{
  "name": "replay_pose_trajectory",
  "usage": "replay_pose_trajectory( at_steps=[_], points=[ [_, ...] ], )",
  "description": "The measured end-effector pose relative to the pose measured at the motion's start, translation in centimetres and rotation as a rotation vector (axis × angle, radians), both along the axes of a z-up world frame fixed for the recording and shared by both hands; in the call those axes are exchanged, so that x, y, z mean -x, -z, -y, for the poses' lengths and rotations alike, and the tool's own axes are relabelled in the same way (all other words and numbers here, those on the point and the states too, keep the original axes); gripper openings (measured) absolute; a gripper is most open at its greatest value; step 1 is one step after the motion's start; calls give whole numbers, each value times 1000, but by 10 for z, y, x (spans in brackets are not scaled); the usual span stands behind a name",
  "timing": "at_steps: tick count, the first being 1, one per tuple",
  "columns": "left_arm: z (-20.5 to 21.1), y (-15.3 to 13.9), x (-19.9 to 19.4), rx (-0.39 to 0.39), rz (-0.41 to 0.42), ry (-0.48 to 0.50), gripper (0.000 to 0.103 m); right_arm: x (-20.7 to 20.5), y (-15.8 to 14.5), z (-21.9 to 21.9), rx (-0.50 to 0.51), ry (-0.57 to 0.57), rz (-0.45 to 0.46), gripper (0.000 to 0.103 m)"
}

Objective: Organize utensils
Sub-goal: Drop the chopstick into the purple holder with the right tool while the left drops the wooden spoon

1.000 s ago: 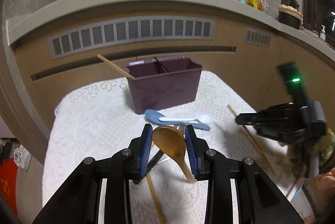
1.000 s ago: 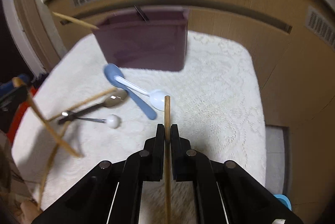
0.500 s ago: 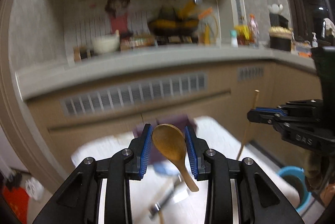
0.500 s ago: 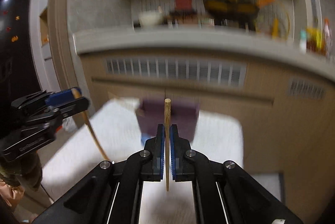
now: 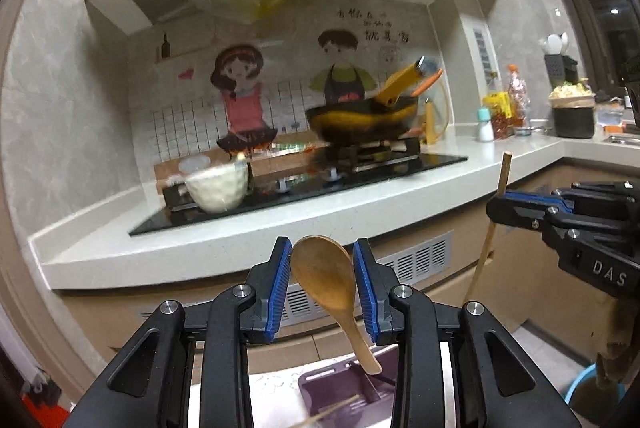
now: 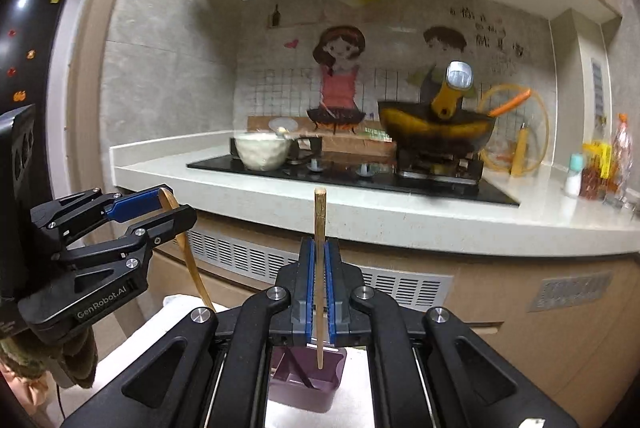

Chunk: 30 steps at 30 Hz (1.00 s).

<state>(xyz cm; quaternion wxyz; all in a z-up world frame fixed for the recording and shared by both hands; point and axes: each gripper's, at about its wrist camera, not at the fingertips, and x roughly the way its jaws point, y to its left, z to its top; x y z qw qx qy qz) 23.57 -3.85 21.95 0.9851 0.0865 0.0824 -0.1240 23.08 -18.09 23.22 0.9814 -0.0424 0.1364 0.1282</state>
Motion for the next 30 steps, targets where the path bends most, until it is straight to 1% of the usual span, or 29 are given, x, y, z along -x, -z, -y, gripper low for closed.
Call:
replay_pose_trajectory(
  at_steps=[4, 6, 7, 8, 9, 11, 12, 13, 14, 15, 16, 17, 19, 21, 22, 23, 24, 26, 28, 30],
  points=[
    [4, 35, -52, 18, -107, 1, 33, -43, 36, -2, -25, -6, -95, 6],
    [7, 59, -78, 18, -173, -1, 33, -67, 64, -7, -20, -9, -157, 6],
    [9, 72, -88, 18, -209, 3, 33, -75, 76, -8, -18, -14, -185, 6],
    [11, 88, -101, 17, -265, 15, 33, -83, 89, -10, -18, -19, -219, 6],
    [12, 100, -108, 16, -301, 22, 33, -94, 106, -11, -18, -24, -263, 6],
    [15, 125, -120, 10, -369, 35, 35, -107, 129, -13, -17, -34, -327, 6],
    [16, 137, -125, 6, -397, 39, 36, -117, 144, -13, -27, -43, -377, 6],
    [16, 145, -130, 6, -419, 41, 37, -123, 154, -13, -38, -52, -413, 7],
    [15, 152, -133, 13, -438, 45, 39, -131, 166, -13, -48, -67, -461, 12],
    [13, 156, -133, 27, -447, 48, 40, -136, 175, -12, -56, -73, -492, 15],
    [10, 159, -132, 41, -447, 49, 40, -139, 182, -11, -61, -67, -516, 23],
    [6, 157, -128, 57, -439, 51, 42, -140, 188, -10, -55, -55, -524, 25],
    [-2, 152, -117, 79, -411, 52, 48, -135, 194, -10, -29, -34, -517, 27],
    [-8, 149, -102, 80, -385, 62, 59, -122, 194, -10, 4, -17, -493, 28],
    [-11, 148, -92, 67, -374, 67, 60, -116, 194, -11, 17, -17, -483, 30],
    [-12, 150, -79, 37, -368, 70, 60, -107, 194, -12, 33, -17, -472, 34],
    [-13, 152, -71, 12, -370, 71, 60, -96, 194, -13, 55, -14, -457, 35],
    [-14, 162, -50, -44, -385, 77, 60, -77, 198, -15, 84, -17, -446, 41],
    [-16, 173, -35, -81, -415, 80, 60, -60, 207, -21, 112, -38, -465, 43],
    [-20, 191, -20, -109, -481, 90, 60, -47, 220, -27, 136, -61, -499, 43]
  ],
)
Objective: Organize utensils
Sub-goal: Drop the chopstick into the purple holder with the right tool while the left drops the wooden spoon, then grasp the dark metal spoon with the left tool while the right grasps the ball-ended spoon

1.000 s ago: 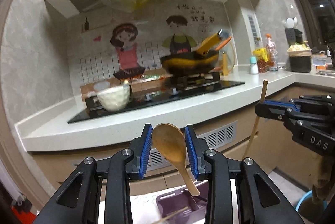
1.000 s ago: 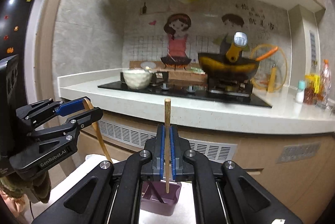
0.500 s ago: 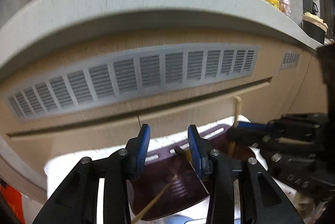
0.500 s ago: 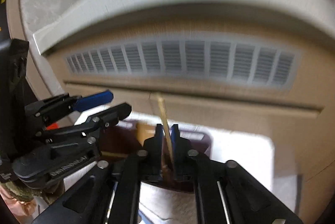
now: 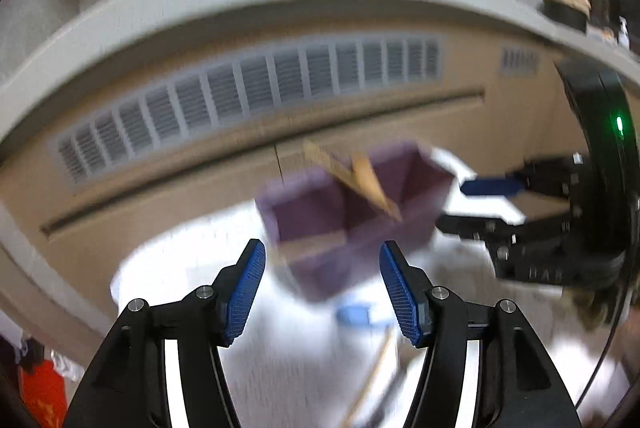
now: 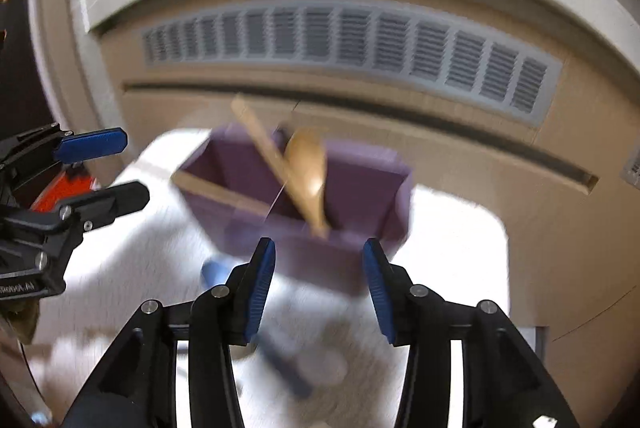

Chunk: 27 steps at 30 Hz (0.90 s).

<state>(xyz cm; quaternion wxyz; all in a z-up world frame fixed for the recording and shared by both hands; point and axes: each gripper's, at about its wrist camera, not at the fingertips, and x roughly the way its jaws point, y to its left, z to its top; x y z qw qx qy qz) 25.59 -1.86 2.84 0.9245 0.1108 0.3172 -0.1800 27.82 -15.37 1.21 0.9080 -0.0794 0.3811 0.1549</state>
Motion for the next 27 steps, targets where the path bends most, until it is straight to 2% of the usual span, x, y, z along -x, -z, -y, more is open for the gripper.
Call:
replay_pose_trajectory(
  at_steps=[4, 8, 12, 18, 20, 22, 24, 25, 27],
  points=[
    [-4, 40, 20, -52, -135, 22, 60, 20, 32, -15, 19, -58, -101, 43],
    [-1, 70, 40, -103, -212, 61, 60, 28, 57, -27, 52, -86, -164, 43],
    [2, 80, 48, -110, -245, 88, 60, 29, 72, -38, 58, -112, -225, 43],
    [-6, 90, 58, -116, -285, 105, 60, 60, 92, -34, 56, -159, -277, 43],
    [-6, 94, 59, -120, -297, 110, 60, 66, 99, -35, 62, -162, -282, 43],
    [-4, 94, 57, -113, -302, 116, 60, 69, 103, -39, 80, -162, -247, 43],
    [-1, 94, 55, -103, -310, 125, 60, 65, 103, -45, 76, -171, -239, 37],
    [2, 94, 54, -101, -314, 128, 60, 65, 103, -46, 70, -178, -238, 25],
    [6, 94, 50, -96, -324, 133, 60, 67, 99, -43, 50, -183, -238, 20]
  ],
)
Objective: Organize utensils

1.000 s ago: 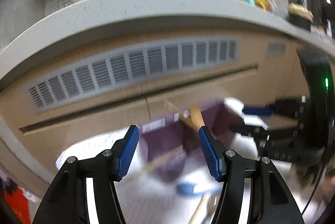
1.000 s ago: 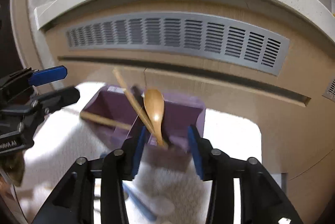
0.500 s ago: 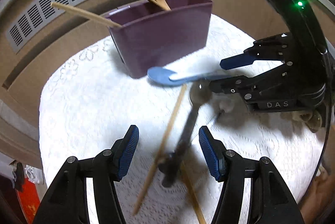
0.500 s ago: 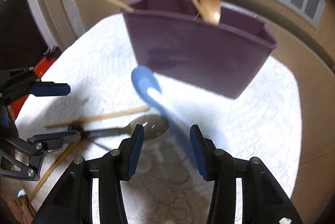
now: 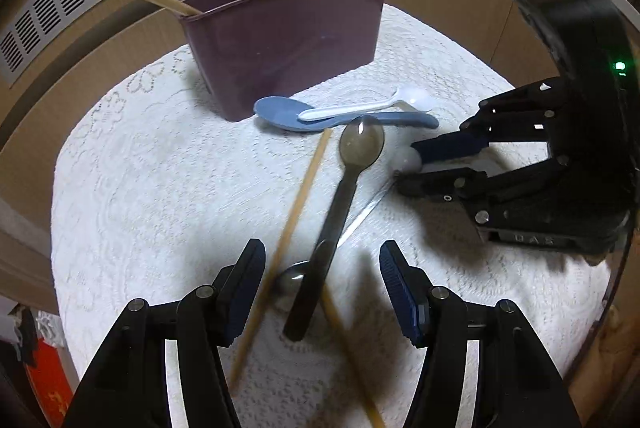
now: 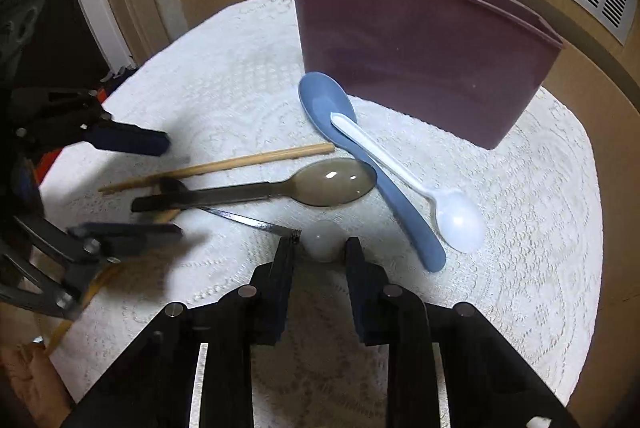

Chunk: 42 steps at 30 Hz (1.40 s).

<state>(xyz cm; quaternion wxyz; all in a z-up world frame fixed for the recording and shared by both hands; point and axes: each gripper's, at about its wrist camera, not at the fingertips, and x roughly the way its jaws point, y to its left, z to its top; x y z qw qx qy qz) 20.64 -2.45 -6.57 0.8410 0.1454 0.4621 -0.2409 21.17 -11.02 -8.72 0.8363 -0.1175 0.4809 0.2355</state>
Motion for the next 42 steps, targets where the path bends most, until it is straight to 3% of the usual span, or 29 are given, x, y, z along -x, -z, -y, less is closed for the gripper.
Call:
replay_pose_trajectory(
  at_steps=[4, 13, 17, 23, 27, 29, 31, 32, 42],
  points=[
    [6, 2, -9, 14, -23, -1, 60, 0, -6, 19, 1, 27, -1, 19],
    [37, 6, -43, 25, -70, 17, 60, 6, -11, 98, 47, 219, 43, 19],
    [52, 9, -69, 51, -131, 1, 60, 16, -14, 120, 59, 255, 67, 19],
    [80, 16, -83, -23, -117, 17, 60, 21, -10, 142, 68, 293, 69, 19],
    [96, 20, -84, -91, -85, 37, 58, 28, -11, 149, 45, 280, 56, 22],
    [100, 23, -85, -125, -61, 47, 53, 30, -15, 149, 27, 270, 65, 37],
    [101, 21, -83, -139, -42, 61, 41, 31, -21, 147, 6, 258, 77, 55],
    [101, 20, -81, -153, -30, 66, 30, 31, -24, 144, -8, 246, 82, 59],
    [78, 7, -59, -172, -26, 102, 30, 0, -10, 82, 23, 46, 7, 59]
  ],
)
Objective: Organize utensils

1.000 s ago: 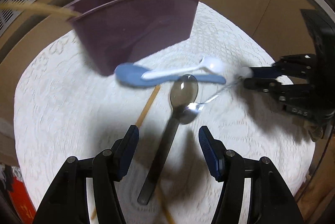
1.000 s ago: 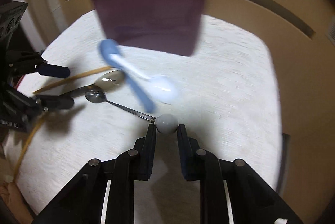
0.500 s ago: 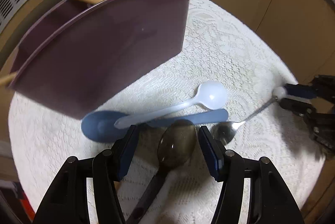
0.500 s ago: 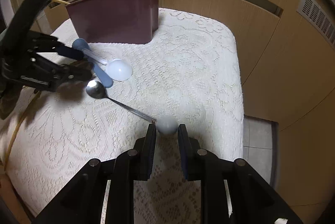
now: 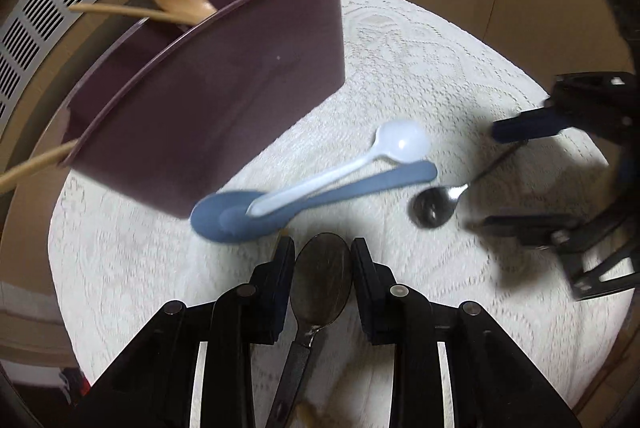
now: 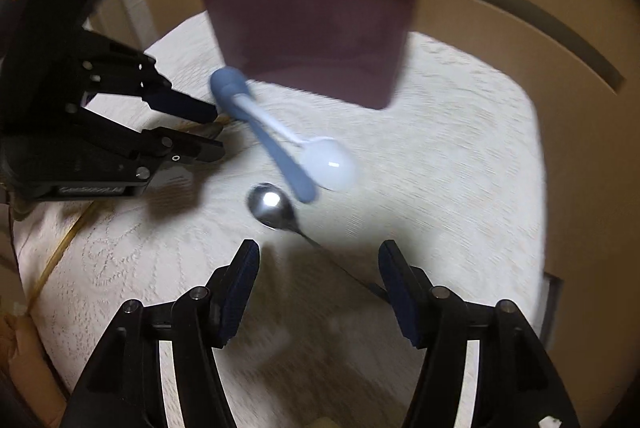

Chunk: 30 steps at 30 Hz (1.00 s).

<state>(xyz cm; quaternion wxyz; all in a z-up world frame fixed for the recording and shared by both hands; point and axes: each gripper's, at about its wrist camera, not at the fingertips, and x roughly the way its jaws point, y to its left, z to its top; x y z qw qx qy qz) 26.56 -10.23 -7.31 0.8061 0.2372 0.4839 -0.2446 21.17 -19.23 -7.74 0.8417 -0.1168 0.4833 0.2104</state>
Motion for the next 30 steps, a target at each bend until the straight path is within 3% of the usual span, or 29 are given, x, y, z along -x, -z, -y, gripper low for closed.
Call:
replay_pose_trajectory(
  at_steps=[4, 9, 15, 18, 20, 22, 28, 30],
  points=[
    [-19, -4, 9, 28, -24, 8, 31, -8, 8, -23, 48, -44, -10, 59],
    [-35, 1, 21, 32, -59, 43, 35, -25, 9, -23, 48, 31, -2, 59],
    [-43, 4, 29, 46, -77, 53, 39, -30, 7, -15, 36, 74, -18, 49],
    [-48, 2, 29, 57, -86, 49, 40, -28, 6, -16, 29, 65, -27, 39],
    [-53, 3, 28, 55, -91, 44, 40, -27, 6, -16, 33, 60, -28, 19],
    [-56, 2, 28, 54, -97, 33, 40, -27, 3, -18, 32, 58, -32, 10],
    [-59, 7, 22, 60, -96, -11, 38, -26, -7, -12, 3, 86, -21, 6],
    [-58, 6, 21, 71, -92, -29, 33, -24, -13, -9, 1, 92, -15, 6]
  ],
)
